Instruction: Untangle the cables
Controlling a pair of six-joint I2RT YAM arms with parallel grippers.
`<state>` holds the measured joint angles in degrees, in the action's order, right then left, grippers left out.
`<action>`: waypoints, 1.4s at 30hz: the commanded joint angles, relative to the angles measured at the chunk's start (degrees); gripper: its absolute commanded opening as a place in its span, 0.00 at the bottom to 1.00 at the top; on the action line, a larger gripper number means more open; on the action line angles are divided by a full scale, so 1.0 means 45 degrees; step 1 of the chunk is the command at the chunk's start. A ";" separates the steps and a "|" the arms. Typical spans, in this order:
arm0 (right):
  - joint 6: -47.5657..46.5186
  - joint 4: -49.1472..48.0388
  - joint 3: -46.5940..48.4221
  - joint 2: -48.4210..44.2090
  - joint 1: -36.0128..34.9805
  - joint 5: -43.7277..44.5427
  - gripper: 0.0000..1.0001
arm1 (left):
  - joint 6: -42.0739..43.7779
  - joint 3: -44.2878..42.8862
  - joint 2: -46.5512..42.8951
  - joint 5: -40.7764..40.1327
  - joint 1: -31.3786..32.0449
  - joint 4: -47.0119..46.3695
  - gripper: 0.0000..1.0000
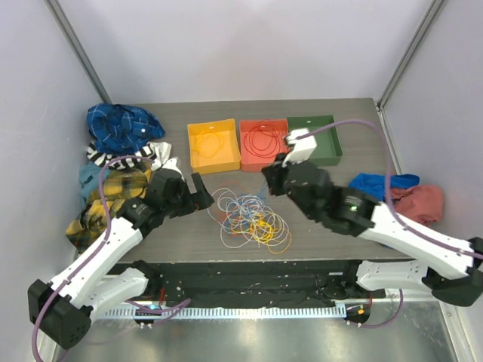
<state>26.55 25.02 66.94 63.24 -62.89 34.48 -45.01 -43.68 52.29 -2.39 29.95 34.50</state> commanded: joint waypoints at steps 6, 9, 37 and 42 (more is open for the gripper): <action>-0.1347 0.3366 0.5532 -0.1163 -0.0028 0.1674 0.01 | 0.0335 -0.2362 0.1718 -0.1029 0.1604 -0.1202 1.00; -0.1796 0.3718 0.7074 -0.1144 -0.0047 0.1674 0.01 | 0.0354 -0.2714 0.1934 -0.1070 0.1683 -0.1358 1.00; -0.2305 0.1727 0.5336 0.0474 0.1546 0.4104 0.01 | 0.0023 -0.1309 -0.0507 -0.1772 0.1683 -0.0558 1.00; -0.1194 0.1706 0.6198 0.2134 0.4636 0.1287 0.01 | 0.0140 -0.1406 -0.0878 -0.2338 0.1683 0.0164 1.00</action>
<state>18.35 35.59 91.05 68.31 -49.89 49.08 -44.62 -49.56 50.35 -9.76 37.43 32.97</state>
